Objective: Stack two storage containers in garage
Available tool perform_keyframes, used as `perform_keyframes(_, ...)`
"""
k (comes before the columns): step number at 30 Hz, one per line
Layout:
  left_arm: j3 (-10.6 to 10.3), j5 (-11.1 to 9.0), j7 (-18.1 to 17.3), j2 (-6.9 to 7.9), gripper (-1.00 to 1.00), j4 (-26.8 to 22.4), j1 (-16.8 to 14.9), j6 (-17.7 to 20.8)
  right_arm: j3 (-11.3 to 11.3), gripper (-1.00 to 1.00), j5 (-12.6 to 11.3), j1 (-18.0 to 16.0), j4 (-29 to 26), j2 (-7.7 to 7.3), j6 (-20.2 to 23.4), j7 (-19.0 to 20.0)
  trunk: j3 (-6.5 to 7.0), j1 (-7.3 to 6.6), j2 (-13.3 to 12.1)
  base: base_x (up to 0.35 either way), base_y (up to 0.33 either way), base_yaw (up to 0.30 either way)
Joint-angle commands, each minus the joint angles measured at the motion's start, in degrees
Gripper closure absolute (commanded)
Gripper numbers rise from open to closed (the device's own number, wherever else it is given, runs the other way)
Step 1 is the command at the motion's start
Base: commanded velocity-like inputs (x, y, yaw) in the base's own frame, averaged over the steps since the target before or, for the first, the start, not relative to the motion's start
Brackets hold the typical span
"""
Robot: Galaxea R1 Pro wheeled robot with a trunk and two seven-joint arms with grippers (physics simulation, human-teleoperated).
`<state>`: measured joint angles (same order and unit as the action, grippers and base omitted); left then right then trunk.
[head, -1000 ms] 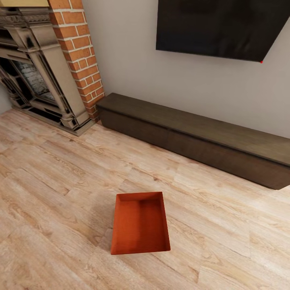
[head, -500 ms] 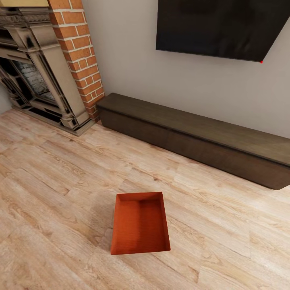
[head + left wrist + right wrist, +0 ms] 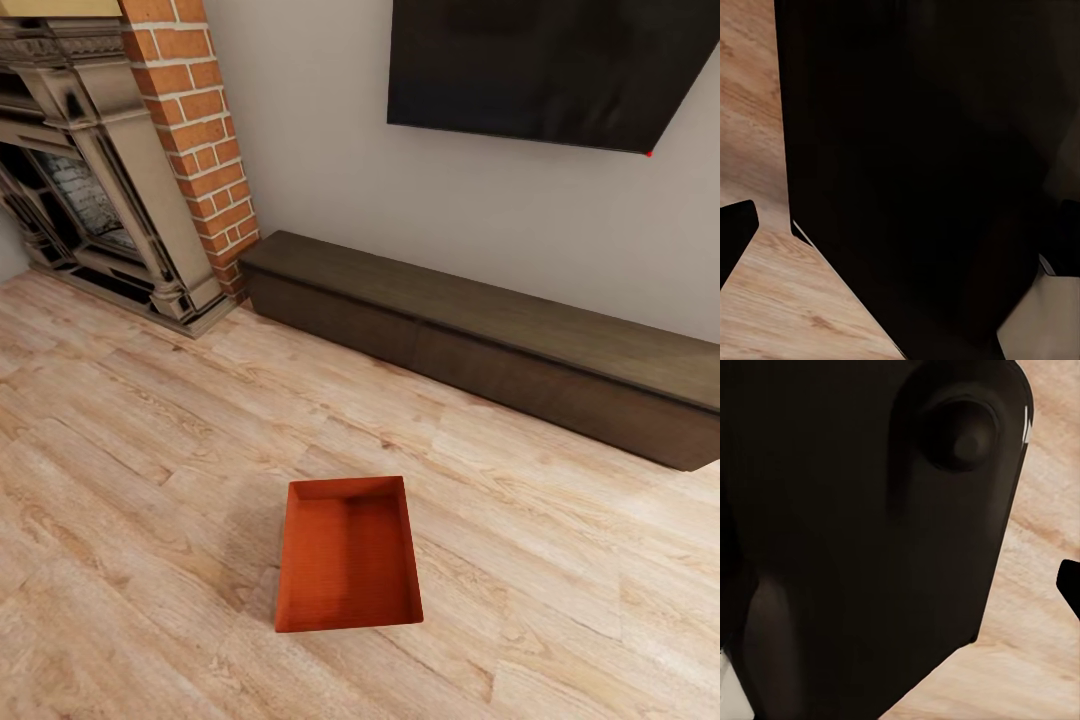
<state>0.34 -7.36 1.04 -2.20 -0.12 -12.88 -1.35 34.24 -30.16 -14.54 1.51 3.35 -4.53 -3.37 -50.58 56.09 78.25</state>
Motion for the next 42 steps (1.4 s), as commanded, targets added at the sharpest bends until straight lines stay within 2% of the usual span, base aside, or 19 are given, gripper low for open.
perform_keyframes(1, 0.0, -0.5, 0.1, -0.01, -1.0, 0.0, 0.0, -0.1, 0.5, -1.0, -0.5, 0.0, 0.2, 0.06, -0.3, -0.1, -0.03, 0.0, 0.0, 0.0, 0.0, 0.0)
perform_keyframes(14, 0.0, -0.1, 0.5, 0.06, -1.0, -0.3, 0.0, 0.4, 0.6, -1.0, -0.5, 0.0, 0.0, 0.16, -0.4, -0.2, -0.03, 0.0, 0.0, 0.0, 0.0, 0.0)
perform_keyframes(15, 0.0, -0.1, 0.3, 0.93, -1.0, -2.4, 0.0, 0.5, 0.6, -1.0, -0.4, 0.0, -0.8, 0.04, -0.2, -0.2, -0.03, 0.0, 0.0, 0.0, 0.0, 0.0)
perform_keyframes(18, 0.0, 0.0, 0.1, 1.83, -1.0, -8.0, 0.0, 0.7, 0.6, -1.0, -0.5, 0.1, -4.0, -0.62, 0.1, -0.2, -0.03, 0.0, 0.0, 0.0, 0.0, 0.0)
perform_keyframes(19, 0.0, 0.0, 0.0, 2.55, -1.0, -15.4, -0.1, 2.8, 0.6, -1.0, -0.5, 0.0, -9.3, -1.99, 1.5, -1.1, -0.03, 0.0, 0.0, 0.0, 0.0, 0.0)
perform_keyframes(22, 0.0, 0.0, 0.0, 2.9, -1.0, -24.3, -0.2, 8.7, 0.5, -1.0, -0.5, -0.6, -13.7, -3.41, 5.8, -2.4, -0.03, 0.0, 0.0, 0.0, 0.0, 0.0)
perform_keyframes(23, 0.0, 0.0, 0.1, 3.11, -1.0, -28.9, -0.2, 12.2, 0.5, -1.0, -0.5, -1.4, -15.7, -3.82, 7.7, -2.9, -0.03, 0.0, 0.0, 0.0, 0.0, 0.0)
perform_keyframes(24, 0.1, 0.0, 0.1, 3.69, -1.0, -37.1, -0.3, 18.0, 0.5, -1.0, -0.5, -4.2, -17.6, -4.38, 9.8, -3.9, -0.03, 0.0, 0.0, 0.0, 0.0, 0.0)
perform_keyframes(25, 0.1, 0.0, 0.1, 3.87, -1.0, -41.5, -0.6, 21.3, 0.5, -1.0, -0.5, -7.3, -18.1, -4.57, 10.6, -4.8, -0.03, 0.0, 0.0, 0.0, 0.0, 0.0)
perform_keyframes(28, 0.1, -0.1, 0.0, 3.9, -1.0, -43.1, -0.9, 23.8, 0.5, -1.0, -0.5, -11.5, -18.2, -4.56, 11.3, -6.2, -0.03, 0.0, 0.0, 0.0, 0.0, 0.0)
perform_keyframes(30, 0.1, -0.1, 0.0, 3.78, -1.0, -43.7, -2.0, 24.6, 0.5, -1.0, -0.5, -15.5, -18.3, -4.36, 12.8, -7.1, -0.03, 0.0, 0.0, 0.0, 0.0, 0.0)
perform_keyframes(31, 0.1, -0.1, 0.0, 3.73, -1.0, -43.8, -2.5, 24.8, 0.5, -1.0, -0.5, -16.3, -18.3, -4.3, 13.2, -7.2, -0.03, 0.0, 0.0, 0.0, 0.0, 0.0)
perform_keyframes(32, 0.1, -0.1, 0.0, 3.52, -1.0, -43.9, -5.0, 25.6, 0.5, -1.0, -0.5, -18.6, -18.3, -4.08, 14.2, -7.5, -0.03, 0.0, 0.0, 0.0, 0.0, 0.0)
perform_keyframes(33, 0.1, -0.1, 0.0, 3.43, -1.0, -43.9, -5.9, 26.0, 0.5, -1.0, -0.5, -19.2, -18.3, -4.02, 14.4, -7.5, -0.03, 0.0, 0.0, 0.0, 0.0, 0.0)
perform_keyframes(36, 0.0, -0.1, 0.0, 2.96, -1.0, -44.1, -11.5, 29.3, 0.5, -1.0, -0.5, -22.5, -18.3, -3.58, 15.1, -7.8, -0.03, 0.0, 0.0, 0.0, 0.0, 0.0)
perform_keyframes(38, 0.0, -0.1, 0.0, 2.82, -1.0, -44.2, -14.1, 31.2, 0.5, -1.0, -0.5, -24.7, -18.3, -2.72, 15.3, -8.8, -0.03, 0.0, 0.0, 0.0, 0.0, 0.0)
perform_keyframes(40, 0.0, -0.2, 0.0, 2.74, -1.0, -44.3, -15.3, 31.8, 0.5, -1.0, -0.3, -26.0, -18.3, -1.86, 15.3, -10.2, -0.03, 0.0, 0.0, 0.0, 0.0, 0.0)
perform_keyframes(42, -0.1, 0.0, -0.3, 1.93, -1.0, -44.4, -16.3, 31.8, 0.5, -1.0, -0.2, -27.3, -18.3, 0.18, 14.9, -12.7, -0.03, 0.0, 0.0, 0.0, 0.0, 0.0)
